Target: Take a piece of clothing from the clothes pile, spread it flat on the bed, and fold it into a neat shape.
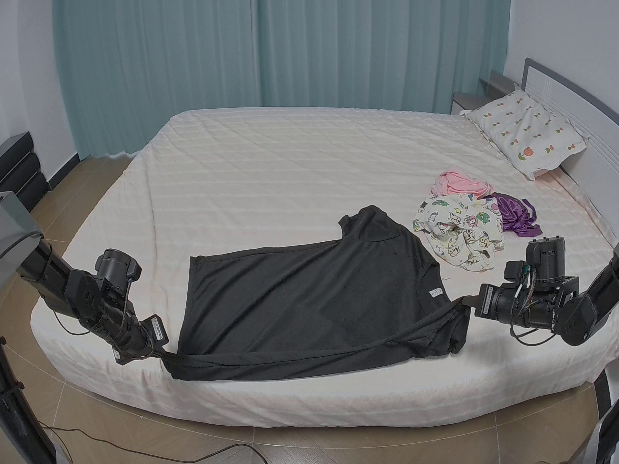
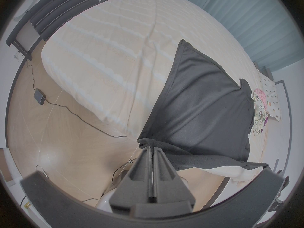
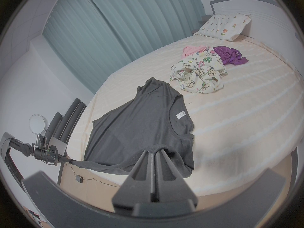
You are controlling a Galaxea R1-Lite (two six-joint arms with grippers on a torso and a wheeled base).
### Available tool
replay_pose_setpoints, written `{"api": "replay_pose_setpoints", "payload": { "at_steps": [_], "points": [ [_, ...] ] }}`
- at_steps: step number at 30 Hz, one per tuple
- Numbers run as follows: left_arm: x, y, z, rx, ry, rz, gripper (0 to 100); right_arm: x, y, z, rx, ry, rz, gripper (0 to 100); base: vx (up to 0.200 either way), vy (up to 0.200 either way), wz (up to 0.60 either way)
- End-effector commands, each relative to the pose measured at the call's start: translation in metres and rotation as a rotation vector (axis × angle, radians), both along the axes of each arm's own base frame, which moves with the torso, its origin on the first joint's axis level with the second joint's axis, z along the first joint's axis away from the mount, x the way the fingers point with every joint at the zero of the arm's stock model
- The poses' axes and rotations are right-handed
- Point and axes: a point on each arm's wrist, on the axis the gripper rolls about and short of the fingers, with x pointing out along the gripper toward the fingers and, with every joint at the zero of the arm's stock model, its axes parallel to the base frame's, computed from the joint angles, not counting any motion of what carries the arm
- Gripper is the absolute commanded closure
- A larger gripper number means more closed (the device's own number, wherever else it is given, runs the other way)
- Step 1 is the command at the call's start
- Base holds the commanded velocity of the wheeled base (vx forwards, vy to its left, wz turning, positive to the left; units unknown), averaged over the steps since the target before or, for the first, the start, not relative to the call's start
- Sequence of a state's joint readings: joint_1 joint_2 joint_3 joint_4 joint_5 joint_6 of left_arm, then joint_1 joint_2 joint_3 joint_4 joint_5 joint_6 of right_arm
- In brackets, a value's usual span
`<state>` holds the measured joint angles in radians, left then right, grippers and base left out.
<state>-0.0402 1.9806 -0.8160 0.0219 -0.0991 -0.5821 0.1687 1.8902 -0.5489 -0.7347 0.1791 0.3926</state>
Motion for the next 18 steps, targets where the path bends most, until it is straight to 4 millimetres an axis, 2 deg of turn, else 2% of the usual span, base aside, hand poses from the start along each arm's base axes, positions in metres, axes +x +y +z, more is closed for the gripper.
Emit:
{"api": "replay_pose_setpoints", "payload": {
  "at_steps": [1, 5, 9, 13, 18],
  "points": [
    [-0.005, 0.001, 0.013, -0.002, -0.022, -0.001, 100, -0.005, 0.000, 0.011, 0.006, -0.026, 0.003, 100, 0.000, 0.000, 0.00],
    [-0.013, 0.001, 0.019, -0.004, -0.006, -0.012, 100, -0.020, -0.001, 0.015, 0.010, 0.009, 0.026, 100, 0.000, 0.000, 0.00],
    [-0.023, 0.000, 0.013, 0.006, 0.047, -0.031, 100, -0.032, -0.003, 0.012, 0.012, 0.040, 0.037, 100, 0.000, 0.000, 0.00],
    [-0.030, 0.000, 0.006, 0.018, 0.084, -0.052, 100, -0.035, -0.006, 0.009, -0.006, 0.046, 0.038, 100, 0.000, 0.000, 0.00],
    [-0.027, 0.000, 0.007, 0.019, 0.070, -0.051, 100, -0.032, -0.006, 0.011, -0.005, 0.035, 0.040, 100, 0.000, 0.000, 0.00]
  ]
}}
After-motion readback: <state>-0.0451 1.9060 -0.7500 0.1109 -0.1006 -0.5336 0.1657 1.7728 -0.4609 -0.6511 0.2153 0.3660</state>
